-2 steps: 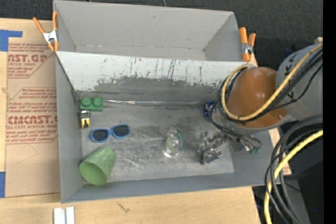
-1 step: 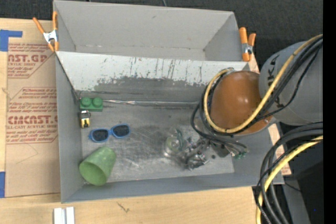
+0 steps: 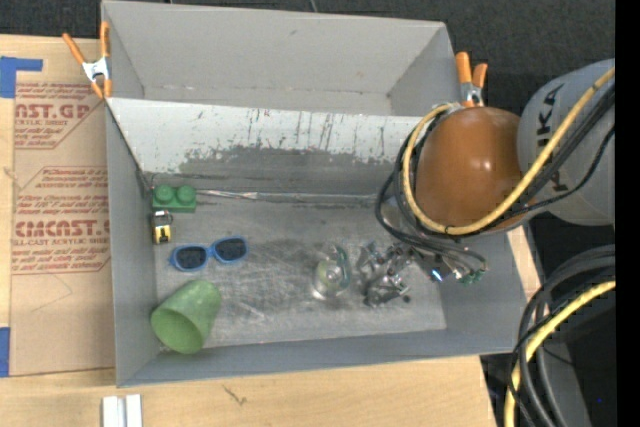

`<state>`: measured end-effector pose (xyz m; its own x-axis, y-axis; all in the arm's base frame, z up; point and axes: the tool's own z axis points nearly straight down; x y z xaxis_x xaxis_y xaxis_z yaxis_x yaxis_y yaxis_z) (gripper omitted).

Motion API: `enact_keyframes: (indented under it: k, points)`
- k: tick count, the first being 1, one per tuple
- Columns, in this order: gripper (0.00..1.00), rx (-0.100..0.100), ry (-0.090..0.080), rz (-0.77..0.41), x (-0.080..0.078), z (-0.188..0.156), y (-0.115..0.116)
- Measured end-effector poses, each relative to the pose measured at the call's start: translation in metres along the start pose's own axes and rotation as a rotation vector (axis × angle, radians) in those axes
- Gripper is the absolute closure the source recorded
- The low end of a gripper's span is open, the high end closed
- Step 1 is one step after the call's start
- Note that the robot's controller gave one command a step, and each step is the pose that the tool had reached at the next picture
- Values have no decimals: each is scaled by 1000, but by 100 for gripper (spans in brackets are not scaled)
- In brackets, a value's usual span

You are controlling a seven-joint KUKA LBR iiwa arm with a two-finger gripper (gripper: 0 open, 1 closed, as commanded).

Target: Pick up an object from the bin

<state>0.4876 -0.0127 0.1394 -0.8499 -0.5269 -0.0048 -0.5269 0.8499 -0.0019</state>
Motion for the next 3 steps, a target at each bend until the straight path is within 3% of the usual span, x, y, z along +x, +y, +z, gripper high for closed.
enact_keyframes:
  k: [1, 2, 3]
  points:
    - [100, -2, 0, 136, -67, 31, -32]
    - [0, -2, 3, 136, -66, 31, -32]
    - [0, 6, -9, -63, -65, 66, -10]
